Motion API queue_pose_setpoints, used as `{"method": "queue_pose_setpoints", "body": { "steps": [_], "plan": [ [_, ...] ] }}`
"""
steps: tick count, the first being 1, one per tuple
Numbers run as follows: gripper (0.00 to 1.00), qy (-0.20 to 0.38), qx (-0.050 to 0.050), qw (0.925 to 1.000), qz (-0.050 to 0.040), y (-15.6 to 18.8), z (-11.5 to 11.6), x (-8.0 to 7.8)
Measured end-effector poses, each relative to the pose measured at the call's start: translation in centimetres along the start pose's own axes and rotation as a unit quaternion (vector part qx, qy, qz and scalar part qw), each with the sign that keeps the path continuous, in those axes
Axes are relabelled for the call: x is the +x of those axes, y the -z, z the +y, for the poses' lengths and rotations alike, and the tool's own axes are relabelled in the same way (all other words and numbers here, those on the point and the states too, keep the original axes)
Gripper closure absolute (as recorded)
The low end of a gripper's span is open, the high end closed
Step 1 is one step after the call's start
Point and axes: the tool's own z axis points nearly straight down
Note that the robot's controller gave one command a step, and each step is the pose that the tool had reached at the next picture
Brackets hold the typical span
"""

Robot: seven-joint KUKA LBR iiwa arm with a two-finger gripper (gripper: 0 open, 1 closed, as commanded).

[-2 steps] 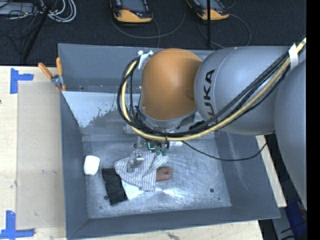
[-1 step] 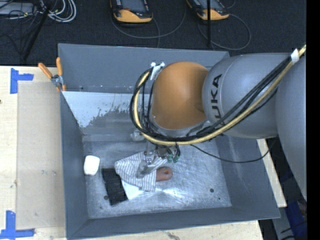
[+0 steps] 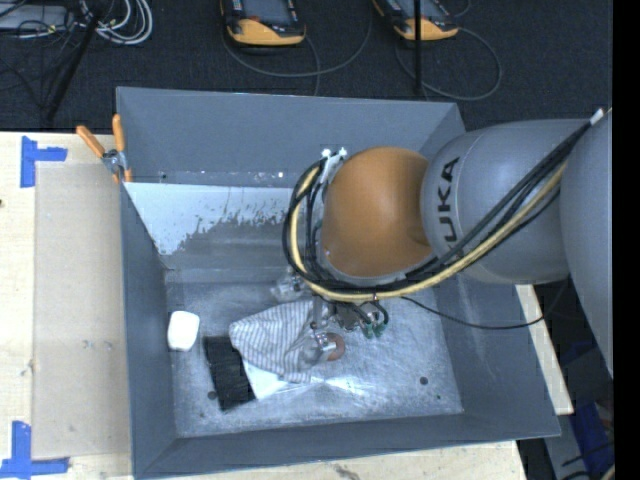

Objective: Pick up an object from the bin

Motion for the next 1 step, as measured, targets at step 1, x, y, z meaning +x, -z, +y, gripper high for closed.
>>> {"method": "queue_pose_setpoints", "body": {
  "steps": [1],
  "plan": [
    [1.00,-0.116,-0.001,0.9932,-0.0026,-5.62,0.62,-6.78]
  ]
}}
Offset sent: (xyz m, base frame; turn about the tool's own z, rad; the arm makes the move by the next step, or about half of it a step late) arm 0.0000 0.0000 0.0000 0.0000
